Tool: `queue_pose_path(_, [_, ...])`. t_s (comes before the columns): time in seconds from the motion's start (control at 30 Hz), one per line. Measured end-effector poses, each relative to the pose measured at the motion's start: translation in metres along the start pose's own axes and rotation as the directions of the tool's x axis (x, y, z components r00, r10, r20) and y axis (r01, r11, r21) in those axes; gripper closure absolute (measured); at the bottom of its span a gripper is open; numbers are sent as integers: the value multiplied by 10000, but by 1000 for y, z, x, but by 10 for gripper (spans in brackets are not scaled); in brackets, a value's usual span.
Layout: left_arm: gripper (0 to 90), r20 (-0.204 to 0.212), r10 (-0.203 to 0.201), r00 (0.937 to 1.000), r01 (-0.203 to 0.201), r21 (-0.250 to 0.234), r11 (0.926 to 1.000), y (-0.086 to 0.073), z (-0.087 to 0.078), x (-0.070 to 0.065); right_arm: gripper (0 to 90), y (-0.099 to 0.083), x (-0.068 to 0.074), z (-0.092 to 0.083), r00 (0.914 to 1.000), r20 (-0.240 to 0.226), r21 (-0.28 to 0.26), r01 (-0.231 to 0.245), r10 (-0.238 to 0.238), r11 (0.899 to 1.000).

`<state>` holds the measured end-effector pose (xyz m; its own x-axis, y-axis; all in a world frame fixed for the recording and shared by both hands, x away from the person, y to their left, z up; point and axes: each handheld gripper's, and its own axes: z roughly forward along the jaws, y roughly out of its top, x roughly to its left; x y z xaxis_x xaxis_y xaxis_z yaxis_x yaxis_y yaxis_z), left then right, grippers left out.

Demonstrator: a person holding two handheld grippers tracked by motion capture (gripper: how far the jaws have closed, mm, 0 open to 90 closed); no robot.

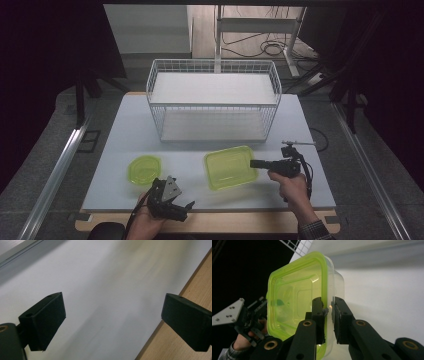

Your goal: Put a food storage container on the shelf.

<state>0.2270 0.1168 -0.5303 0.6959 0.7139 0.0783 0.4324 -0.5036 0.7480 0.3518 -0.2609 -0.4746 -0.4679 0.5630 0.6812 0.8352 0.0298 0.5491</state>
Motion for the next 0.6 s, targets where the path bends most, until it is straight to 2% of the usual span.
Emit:
queue_pose_path(0.37, [52,22,-3,10000,3,-42,10000,0,0,0,800,19,12,-11,10000,-8,-595,5,-6,9982])
queue_pose_path(0.6, [53,19,11,10000,-11,-34,10000,0,0,0,800,32,22,-14,9996,4,-766,274,-274,9967])
